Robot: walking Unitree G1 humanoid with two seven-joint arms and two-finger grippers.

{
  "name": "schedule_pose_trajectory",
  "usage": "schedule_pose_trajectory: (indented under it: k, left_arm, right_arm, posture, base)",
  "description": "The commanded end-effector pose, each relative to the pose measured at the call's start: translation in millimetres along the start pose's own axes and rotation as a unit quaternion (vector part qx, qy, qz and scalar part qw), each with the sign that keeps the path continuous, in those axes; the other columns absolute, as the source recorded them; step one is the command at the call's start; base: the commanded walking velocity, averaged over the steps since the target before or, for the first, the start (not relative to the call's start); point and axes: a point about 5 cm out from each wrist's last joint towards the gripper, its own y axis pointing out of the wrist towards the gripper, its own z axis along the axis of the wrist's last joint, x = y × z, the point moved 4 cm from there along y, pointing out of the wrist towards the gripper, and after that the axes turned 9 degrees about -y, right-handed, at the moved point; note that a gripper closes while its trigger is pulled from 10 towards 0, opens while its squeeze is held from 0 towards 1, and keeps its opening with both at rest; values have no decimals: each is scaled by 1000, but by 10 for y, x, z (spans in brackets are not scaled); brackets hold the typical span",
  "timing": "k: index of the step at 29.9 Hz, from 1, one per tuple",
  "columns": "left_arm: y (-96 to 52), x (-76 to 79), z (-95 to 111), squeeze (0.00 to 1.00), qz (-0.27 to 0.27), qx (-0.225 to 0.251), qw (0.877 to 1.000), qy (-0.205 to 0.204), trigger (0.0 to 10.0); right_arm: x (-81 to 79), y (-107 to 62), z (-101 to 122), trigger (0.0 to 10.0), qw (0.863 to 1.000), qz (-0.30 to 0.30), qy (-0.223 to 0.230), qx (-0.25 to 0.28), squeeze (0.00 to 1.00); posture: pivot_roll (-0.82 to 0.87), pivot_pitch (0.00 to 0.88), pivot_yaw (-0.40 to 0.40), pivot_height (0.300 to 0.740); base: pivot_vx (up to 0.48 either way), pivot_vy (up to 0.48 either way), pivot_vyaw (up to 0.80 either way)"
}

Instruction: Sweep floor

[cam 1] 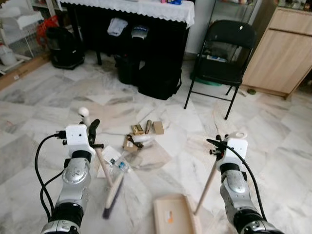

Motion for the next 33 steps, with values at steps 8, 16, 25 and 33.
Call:
schedule_pose_trajectory:
  k: [8, 16, 25, 33]
  left_arm:
    - [37, -4, 99, 0, -1, 18, 1000, 1, 10000]
    - [38, -7, 99, 0, 0, 18, 1000, 1, 10000]
    - [49, -21, 113, 0, 2, 20, 1000, 2, 10000]
    - [65, -29, 138, 0, 3, 24, 1000, 2, 10000]
  right_arm:
    - [-2, 40, 102, 10000, 1000, -4, 14, 19, 0]
    - [1, 41, 120, 10000, 1000, -4, 8, 26, 0]
    - [-4, 44, 130, 10000, 1000, -2, 7, 28, 0]
    - [-18, 49, 144, 10000, 999, 0, 9, 31, 0]
  posture:
    - [21, 0, -59, 740]
    - [21, 0, -60, 740]
    - [21, 0, -59, 740]
    - [20, 0, -56, 740]
  base:
    - [0, 316, -389]
    - [0, 317, -181]
    - [0, 316, 0]
    - [0, 315, 0]
